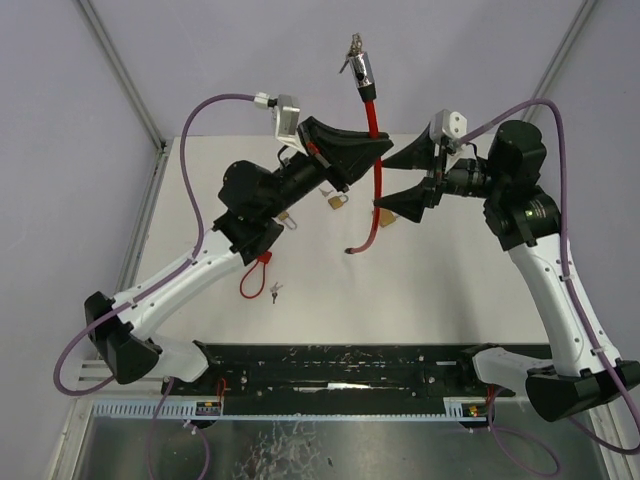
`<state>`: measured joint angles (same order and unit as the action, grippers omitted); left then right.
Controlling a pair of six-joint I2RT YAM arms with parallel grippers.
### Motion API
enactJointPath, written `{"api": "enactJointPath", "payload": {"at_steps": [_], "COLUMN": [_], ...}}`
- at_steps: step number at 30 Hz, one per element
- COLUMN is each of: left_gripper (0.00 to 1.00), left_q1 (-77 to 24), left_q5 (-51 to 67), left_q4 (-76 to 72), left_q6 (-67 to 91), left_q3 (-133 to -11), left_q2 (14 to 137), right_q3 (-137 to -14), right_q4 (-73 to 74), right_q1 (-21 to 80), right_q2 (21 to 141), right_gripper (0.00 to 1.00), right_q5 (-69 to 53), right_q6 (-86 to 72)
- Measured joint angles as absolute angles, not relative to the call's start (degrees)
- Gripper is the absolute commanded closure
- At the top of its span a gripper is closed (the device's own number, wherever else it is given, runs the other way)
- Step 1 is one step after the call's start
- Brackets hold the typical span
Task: Lock with the key
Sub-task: Lock the lock.
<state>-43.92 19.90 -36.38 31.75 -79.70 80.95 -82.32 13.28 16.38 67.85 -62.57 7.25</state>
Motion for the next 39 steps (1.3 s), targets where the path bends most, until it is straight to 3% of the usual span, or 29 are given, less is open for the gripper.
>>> {"api": "enactJointPath", "payload": {"at_steps": [6, 12, 13, 16, 17, 19, 23, 28, 31, 39], "left_gripper": [1.00, 1.00, 1.00, 1.00, 1.00, 0.99, 0.71, 0.44, 0.37, 0.39], "left_q1": [-50.15, -52.62, -52.88, -53.32, -53.58, -54.22, -54.22, -48.42, -42.81, -37.71], "left_q5": [4.58, -3.11, -4.08, -6.17, -6.57, -6.90, -4.64, 5.89, 13.69, 31.40], "left_q4": [-28.86, -24.62, -24.14, -22.74, -22.52, -22.22, -23.33, -31.31, -39.75, -61.34], "left_q6": [20.60, 15.77, 15.31, 14.17, 13.96, 12.58, 12.27, 18.31, 25.23, 43.53], "left_q3": [-81.84, -81.95, -81.95, -82.21, -82.43, -82.61, -81.08, -72.60, -68.14, -69.80], "left_q2": [79.81, 81.60, 81.91, 82.72, 82.74, 82.52, 81.45, 77.06, 75.77, 83.35], "right_q3": [-84.58, -84.58, -84.58, -84.40, -84.27, -83.48, -79.72, -73.01, -71.16, -69.06], "right_q4": [13.65, 11.84, 11.22, 9.58, 9.10, 8.16, 2.39, -9.47, -14.33, -27.66], "right_q1": [18.17, 20.53, 20.58, 20.78, 20.56, 19.81, 19.75, 19.77, 19.73, 19.70], "right_q2": [68.69, 72.34, 72.75, 72.90, 72.90, 72.55, 70.57, 69.58, 69.58, 69.58], "right_gripper": [0.21, 0.40, 0.46, 0.97, 1.00, 1.00, 1.00, 1.00, 1.00, 1.00], "right_q5": [-61.54, -60.10, -59.86, -58.15, -57.65, -58.39, -60.20, -66.30, -69.23, -75.61], "right_q6": [8.25, 5.43, 4.51, 2.44, 2.02, -1.10, -6.11, -16.56, -22.04, -32.64]}}
